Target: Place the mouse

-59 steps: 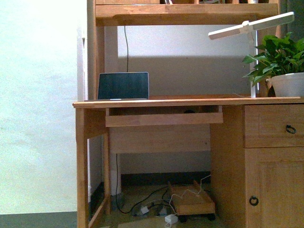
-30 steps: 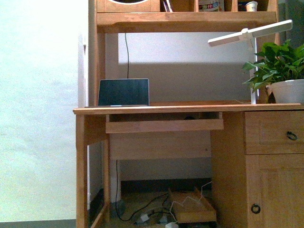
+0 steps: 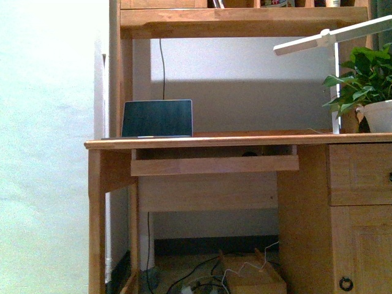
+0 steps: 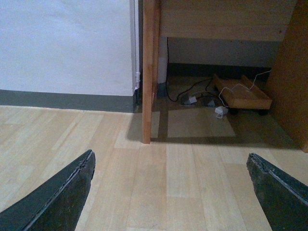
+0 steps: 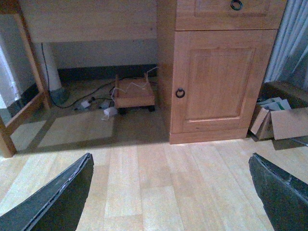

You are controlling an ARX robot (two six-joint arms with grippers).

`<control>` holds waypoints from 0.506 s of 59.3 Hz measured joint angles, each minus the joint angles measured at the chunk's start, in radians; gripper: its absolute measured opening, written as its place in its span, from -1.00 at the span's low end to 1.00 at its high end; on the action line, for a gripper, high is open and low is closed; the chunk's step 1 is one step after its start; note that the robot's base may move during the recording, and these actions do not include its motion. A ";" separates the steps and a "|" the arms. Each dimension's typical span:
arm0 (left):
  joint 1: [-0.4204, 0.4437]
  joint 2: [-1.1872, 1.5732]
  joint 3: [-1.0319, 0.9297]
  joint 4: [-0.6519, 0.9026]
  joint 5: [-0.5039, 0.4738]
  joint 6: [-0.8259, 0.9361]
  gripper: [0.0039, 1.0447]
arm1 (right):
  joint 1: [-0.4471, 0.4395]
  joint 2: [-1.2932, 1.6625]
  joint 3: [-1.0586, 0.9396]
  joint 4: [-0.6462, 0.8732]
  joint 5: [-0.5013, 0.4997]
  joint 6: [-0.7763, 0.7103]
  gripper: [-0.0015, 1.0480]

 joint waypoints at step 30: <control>0.000 0.000 0.000 0.000 0.000 0.000 0.86 | 0.000 0.000 0.000 0.000 0.000 0.000 0.86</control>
